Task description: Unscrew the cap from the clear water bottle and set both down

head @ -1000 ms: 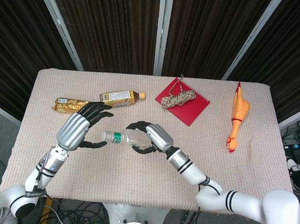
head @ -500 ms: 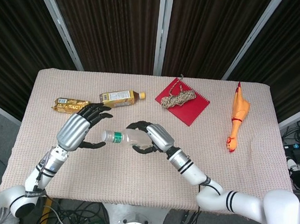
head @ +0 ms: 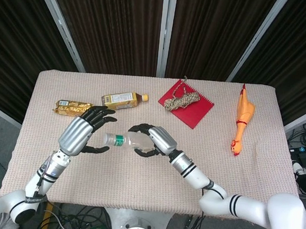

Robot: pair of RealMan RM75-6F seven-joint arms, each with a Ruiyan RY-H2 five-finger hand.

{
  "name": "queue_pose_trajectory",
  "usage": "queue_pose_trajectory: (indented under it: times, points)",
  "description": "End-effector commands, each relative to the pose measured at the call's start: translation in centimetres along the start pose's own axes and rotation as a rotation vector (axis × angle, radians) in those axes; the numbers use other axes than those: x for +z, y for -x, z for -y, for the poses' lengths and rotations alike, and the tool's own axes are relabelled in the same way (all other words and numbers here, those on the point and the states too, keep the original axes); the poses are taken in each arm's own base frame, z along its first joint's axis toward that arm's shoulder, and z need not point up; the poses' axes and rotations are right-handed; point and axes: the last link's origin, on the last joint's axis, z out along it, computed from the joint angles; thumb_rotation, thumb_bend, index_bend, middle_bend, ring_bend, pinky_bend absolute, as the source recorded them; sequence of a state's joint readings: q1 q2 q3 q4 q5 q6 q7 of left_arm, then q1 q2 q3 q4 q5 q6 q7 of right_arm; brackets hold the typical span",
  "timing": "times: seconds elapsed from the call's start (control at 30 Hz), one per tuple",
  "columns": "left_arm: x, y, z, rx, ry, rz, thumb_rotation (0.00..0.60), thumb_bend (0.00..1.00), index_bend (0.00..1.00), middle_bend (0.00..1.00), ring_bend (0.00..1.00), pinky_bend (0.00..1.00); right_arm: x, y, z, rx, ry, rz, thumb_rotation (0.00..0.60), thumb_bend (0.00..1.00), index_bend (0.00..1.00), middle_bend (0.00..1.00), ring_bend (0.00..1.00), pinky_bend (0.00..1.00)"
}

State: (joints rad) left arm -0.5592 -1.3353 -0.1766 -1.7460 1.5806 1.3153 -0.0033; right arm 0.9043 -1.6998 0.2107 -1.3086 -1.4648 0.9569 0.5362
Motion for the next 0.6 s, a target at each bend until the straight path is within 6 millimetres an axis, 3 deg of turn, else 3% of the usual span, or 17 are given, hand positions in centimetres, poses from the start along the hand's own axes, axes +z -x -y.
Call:
queue_pose_trajectory:
  times: [0.03,0.27,0.6]
  points:
    - [-0.1,0.0,0.0,0.0,0.005,0.004,0.6,0.0,0.26,0.17,0.1,0.16,-0.1,0.0,0.0,0.002,0.0,-0.001,0.6,0.35,0.39,0.39,0.23,0.3]
    - [-1.1,0.4,0.9,0.006,-0.016,0.043,0.6,0.01,0.35,0.17,0.1,0.16,-0.4,-0.4,0.0,0.011,-0.006,-0.004,0.6,0.35,0.39,0.39,0.23,0.3]
    - [-1.1,0.6,0.9,-0.003,-0.005,0.06,0.6,0.19,0.41,0.17,0.1,0.16,-0.4,-0.4,0.1,0.017,-0.011,-0.005,0.6,0.35,0.39,0.39,0.23,0.3]
